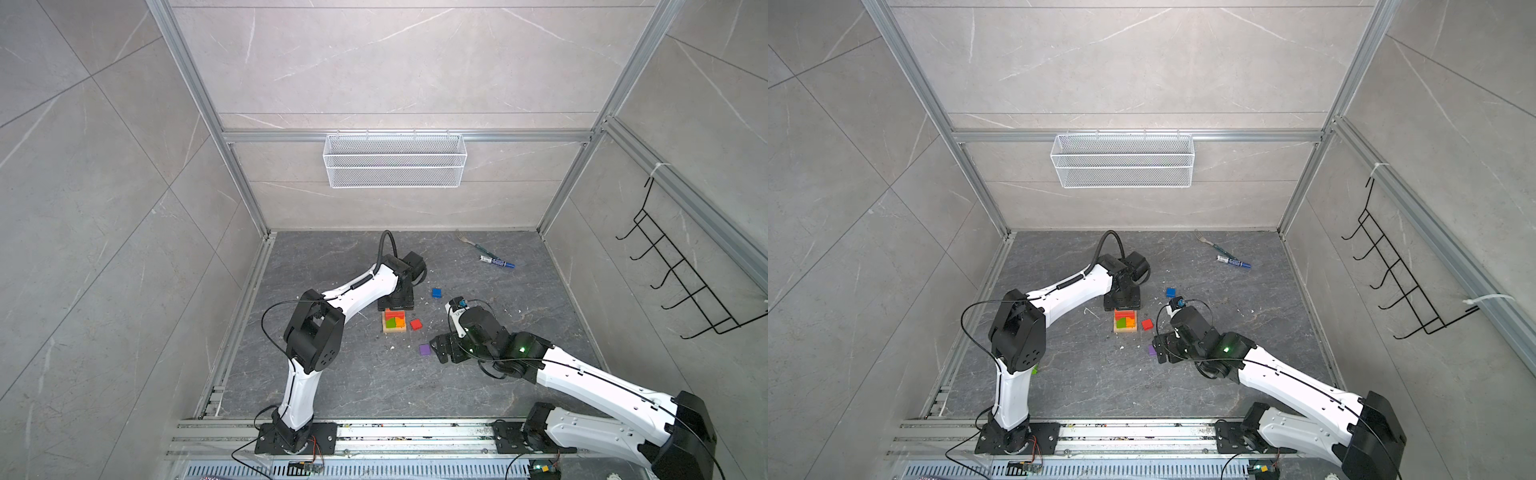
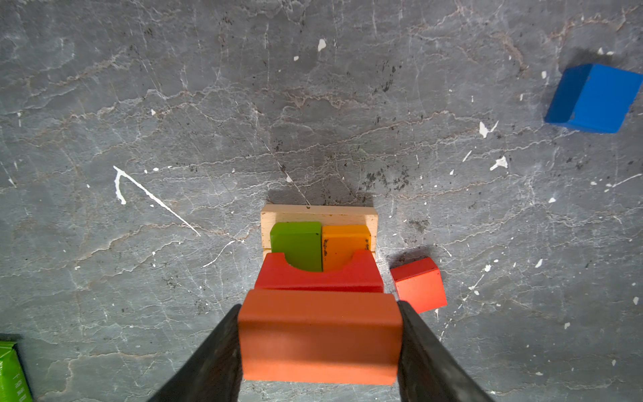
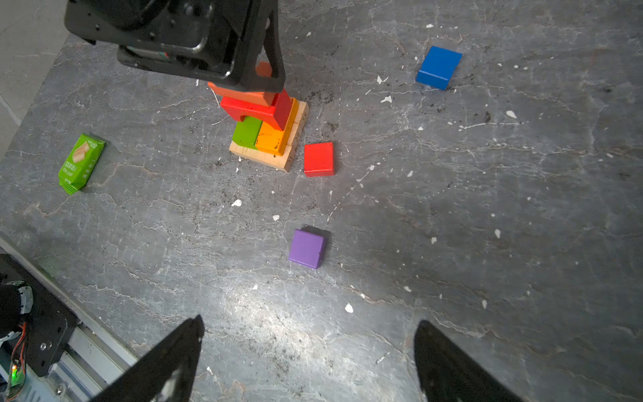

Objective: Build the wood block tower
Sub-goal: 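Lower the orange bar onto the red arch with the left gripper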

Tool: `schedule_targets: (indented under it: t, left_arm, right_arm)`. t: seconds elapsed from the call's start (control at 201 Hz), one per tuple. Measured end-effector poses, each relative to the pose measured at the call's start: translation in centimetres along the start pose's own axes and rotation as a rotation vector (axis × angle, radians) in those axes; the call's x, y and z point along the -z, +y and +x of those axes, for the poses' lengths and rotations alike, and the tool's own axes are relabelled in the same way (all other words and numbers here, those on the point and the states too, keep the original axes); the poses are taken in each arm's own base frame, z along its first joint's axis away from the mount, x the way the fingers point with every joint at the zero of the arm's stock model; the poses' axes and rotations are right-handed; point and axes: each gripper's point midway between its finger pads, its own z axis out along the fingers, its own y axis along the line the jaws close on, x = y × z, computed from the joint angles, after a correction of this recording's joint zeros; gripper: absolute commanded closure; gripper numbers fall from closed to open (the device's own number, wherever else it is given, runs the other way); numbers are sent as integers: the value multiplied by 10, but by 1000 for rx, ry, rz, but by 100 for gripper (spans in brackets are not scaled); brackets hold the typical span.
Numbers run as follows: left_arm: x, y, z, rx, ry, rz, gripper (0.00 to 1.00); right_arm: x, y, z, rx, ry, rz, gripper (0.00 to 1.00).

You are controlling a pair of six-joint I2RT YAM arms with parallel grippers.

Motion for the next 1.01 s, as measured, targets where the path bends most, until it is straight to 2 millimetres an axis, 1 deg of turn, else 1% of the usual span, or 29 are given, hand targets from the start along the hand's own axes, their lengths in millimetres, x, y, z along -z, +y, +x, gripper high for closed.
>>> schedule_targets:
  t: [0.881,1.011]
  left_arm:
    - [-5,0,5,5,7,-5,50]
    - [-6,0,5,6,6,-5,48]
  right_arm:
    - [0,0,0,0,0,0,5]
    - [0,0,0,0,0,0,5]
